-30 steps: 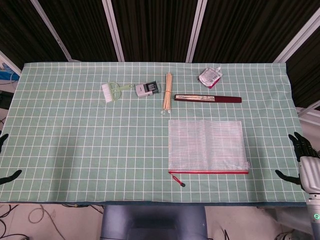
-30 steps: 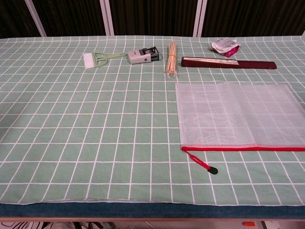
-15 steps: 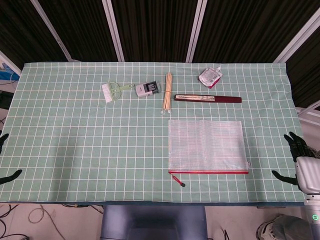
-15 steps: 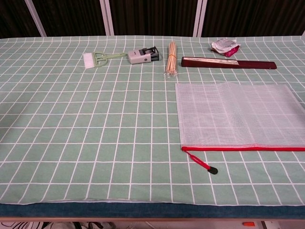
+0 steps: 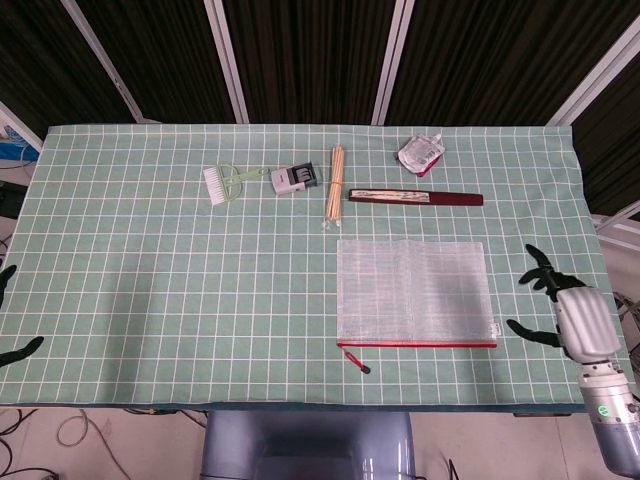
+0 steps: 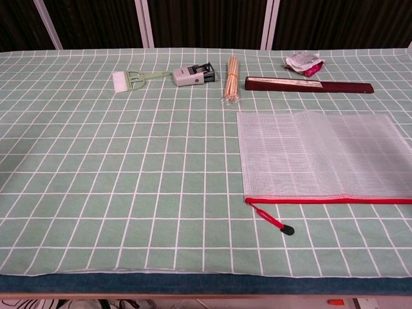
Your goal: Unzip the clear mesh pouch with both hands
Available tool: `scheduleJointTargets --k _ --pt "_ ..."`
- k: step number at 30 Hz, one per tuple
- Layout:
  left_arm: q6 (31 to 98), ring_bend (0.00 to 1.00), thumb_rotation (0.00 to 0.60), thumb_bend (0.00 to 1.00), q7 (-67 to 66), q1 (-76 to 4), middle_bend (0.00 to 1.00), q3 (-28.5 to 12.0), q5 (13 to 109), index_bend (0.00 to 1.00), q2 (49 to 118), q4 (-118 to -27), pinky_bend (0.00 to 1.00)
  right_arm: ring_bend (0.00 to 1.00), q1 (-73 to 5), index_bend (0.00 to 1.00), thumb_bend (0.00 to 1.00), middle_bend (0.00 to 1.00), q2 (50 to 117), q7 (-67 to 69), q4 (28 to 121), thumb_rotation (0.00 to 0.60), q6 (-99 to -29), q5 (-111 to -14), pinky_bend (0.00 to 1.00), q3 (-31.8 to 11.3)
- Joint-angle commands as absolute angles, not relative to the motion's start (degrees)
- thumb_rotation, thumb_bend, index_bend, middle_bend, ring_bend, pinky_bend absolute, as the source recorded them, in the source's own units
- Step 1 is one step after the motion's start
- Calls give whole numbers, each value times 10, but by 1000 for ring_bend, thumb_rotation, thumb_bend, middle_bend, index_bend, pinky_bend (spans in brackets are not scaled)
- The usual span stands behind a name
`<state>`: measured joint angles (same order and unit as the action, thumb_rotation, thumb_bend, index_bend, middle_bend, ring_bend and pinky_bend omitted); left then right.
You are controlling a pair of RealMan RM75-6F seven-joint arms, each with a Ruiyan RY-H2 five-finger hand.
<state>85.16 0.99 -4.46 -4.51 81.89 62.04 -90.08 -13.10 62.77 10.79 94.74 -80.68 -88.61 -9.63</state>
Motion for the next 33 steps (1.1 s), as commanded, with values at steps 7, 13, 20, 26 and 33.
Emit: scheduleJointTargets --k 7,13,20,26,33 --pt "846 0 600 1 -4 -45 0 -49 803 0 622 -905 0 932 -226 348 203 918 658 15 1053 600 -685 -882 876 -110" --pt "842 0 600 1 -14 -45 0 -53 790 0 623 -909 0 1000 -275 472 221 1000 711 -56 1085 600 -620 -826 959 -121" --pt "835 0 600 1 -24 -47 0 -56 776 0 623 -914 0 1000 -317 529 231 1000 773 -142 1085 600 -577 -729 978 -125" --pt "827 0 600 1 -32 -50 0 -58 767 0 624 -916 0 1000 -337 541 254 1000 826 -208 1076 600 -574 -660 981 -112" --pt "826 0 600 2 -32 -51 0 -59 767 0 624 -915 0 1000 -345 556 286 1000 879 -261 1059 600 -592 -613 981 -88"
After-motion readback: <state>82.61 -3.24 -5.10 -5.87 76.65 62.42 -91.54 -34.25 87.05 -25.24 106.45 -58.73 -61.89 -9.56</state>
